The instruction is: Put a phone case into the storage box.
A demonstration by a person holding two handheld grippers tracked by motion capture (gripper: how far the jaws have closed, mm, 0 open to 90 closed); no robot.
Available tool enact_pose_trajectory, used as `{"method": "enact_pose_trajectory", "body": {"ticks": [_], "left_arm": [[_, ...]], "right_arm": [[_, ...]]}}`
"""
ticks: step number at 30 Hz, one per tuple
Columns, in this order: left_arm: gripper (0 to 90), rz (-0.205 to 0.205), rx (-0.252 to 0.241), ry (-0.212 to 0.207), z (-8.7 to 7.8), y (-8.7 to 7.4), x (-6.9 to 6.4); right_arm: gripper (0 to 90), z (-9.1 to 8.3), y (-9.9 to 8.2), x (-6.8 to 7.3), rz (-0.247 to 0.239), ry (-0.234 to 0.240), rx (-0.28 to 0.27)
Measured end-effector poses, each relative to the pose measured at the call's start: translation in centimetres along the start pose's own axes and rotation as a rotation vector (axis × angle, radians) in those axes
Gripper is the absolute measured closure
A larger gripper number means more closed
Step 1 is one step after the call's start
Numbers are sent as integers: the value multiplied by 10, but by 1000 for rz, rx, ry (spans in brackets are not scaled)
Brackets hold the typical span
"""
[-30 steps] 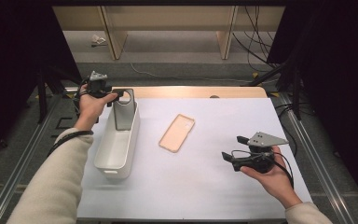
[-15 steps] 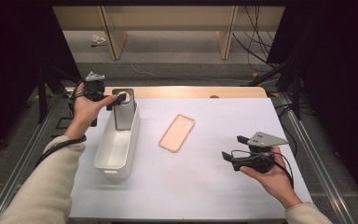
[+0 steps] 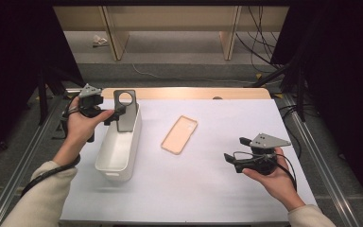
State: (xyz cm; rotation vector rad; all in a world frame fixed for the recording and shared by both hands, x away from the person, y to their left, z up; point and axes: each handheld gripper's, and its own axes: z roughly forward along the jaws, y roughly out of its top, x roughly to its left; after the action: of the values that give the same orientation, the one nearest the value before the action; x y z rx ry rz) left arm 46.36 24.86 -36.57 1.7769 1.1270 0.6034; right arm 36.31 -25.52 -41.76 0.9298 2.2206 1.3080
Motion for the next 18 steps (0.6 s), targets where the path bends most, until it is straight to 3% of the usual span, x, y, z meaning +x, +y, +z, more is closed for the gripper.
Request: {"method": "enact_pose_trajectory", "body": {"ticks": [18], "left_arm": [[0, 32, -14, -74, -34, -46, -40]], "right_arm": [[162, 4, 1, 3, 2, 2, 3]]}}
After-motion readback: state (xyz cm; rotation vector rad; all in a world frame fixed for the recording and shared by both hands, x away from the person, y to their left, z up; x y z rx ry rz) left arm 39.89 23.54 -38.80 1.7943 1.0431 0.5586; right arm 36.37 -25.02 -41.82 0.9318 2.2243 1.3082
